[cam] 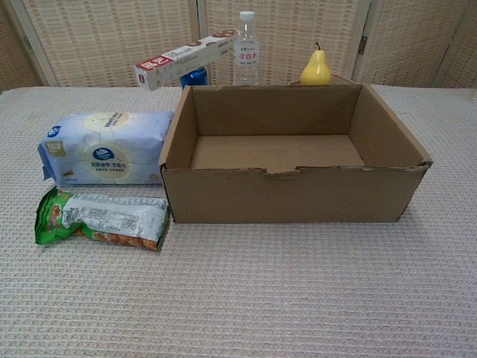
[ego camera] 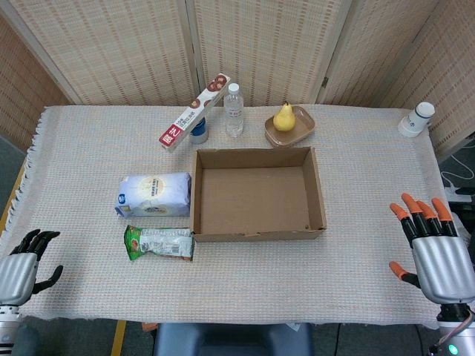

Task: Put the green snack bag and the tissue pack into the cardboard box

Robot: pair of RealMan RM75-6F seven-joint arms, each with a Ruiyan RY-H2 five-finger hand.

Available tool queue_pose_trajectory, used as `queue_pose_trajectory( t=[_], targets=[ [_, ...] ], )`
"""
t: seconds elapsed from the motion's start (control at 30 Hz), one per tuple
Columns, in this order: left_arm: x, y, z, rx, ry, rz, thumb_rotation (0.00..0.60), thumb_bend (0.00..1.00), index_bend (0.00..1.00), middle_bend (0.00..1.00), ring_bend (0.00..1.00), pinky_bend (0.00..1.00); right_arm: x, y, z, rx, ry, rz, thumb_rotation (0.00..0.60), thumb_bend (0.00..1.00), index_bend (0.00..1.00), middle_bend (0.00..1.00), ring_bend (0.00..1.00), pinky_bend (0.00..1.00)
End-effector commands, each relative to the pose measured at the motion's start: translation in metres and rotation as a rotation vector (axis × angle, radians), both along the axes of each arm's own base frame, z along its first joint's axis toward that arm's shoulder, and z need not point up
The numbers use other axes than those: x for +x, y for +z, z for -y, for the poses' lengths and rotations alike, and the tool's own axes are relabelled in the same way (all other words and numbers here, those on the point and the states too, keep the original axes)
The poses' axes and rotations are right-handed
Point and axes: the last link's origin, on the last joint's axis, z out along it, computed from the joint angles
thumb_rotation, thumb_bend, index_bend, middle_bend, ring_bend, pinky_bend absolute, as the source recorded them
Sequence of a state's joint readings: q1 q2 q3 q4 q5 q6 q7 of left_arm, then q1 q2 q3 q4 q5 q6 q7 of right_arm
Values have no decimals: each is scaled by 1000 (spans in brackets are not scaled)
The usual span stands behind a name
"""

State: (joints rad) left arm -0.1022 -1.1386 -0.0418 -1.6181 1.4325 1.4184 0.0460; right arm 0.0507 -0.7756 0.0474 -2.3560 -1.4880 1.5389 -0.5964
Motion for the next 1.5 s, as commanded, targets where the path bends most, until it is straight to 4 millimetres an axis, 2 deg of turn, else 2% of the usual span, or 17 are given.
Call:
queue_pose_trajectory(
  t=[0.03,0.83,0.87,0.93,1.17,1.37,1.5],
  targets=[
    [-1,0,0,2,-2,-6,600,329,205,164,75,316,0,1,-2,-5,4,7,600,15,120,44,0,0],
    [5,0,4,3,-25,49,600,329,195,154,74,316,2,-4,-2,12,14,7,600,15,119,44,0,0],
    [18,-10,11,-63,-44,115,600,330,191,149,74,316,1,-4,-2,15,5,4,600,15,119,44,0,0],
    [38,-13,18,-143,-103,101,600,328,174,137,73,315,-2,-5,0,21,-13,-2,600,15,119,44,0,0],
    [91,-42,11,-246,-269,122,600,326,151,137,72,314,-3,-9,4,43,-25,0,600,15,119,43,0,0],
    [112,-65,-5,-289,-313,85,600,327,151,137,72,314,-3,-8,3,38,-27,3,600,16,119,43,0,0],
    [108,-84,-19,-310,-325,4,600,326,152,142,79,321,-3,-7,3,39,-26,5,600,15,119,43,0,0]
  ],
)
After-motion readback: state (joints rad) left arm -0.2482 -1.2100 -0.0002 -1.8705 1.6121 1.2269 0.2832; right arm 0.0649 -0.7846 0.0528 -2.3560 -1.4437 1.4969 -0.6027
